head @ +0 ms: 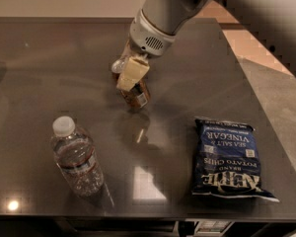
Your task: Knock orange can over
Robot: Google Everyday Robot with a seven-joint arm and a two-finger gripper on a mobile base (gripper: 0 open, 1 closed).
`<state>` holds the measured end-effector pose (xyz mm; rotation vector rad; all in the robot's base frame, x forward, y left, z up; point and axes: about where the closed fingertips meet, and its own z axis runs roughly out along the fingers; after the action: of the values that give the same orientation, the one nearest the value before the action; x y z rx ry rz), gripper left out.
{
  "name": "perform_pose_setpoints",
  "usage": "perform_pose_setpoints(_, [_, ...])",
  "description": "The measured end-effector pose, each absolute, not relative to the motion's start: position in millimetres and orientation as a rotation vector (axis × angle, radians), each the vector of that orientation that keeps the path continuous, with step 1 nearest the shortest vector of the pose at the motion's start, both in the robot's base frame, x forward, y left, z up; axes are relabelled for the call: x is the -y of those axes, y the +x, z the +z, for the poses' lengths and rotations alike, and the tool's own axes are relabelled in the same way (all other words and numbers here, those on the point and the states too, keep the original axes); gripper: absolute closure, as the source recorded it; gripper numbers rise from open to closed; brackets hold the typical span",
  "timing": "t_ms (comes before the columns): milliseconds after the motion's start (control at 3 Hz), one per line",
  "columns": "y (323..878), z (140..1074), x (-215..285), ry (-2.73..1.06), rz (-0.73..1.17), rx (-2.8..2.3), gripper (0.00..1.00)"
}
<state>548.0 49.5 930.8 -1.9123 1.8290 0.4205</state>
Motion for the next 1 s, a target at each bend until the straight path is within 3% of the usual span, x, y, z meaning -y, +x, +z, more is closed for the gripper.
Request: perform_pose_setpoints(1000, [554,894,9,-2.327,-0.006,-1.827,1.00])
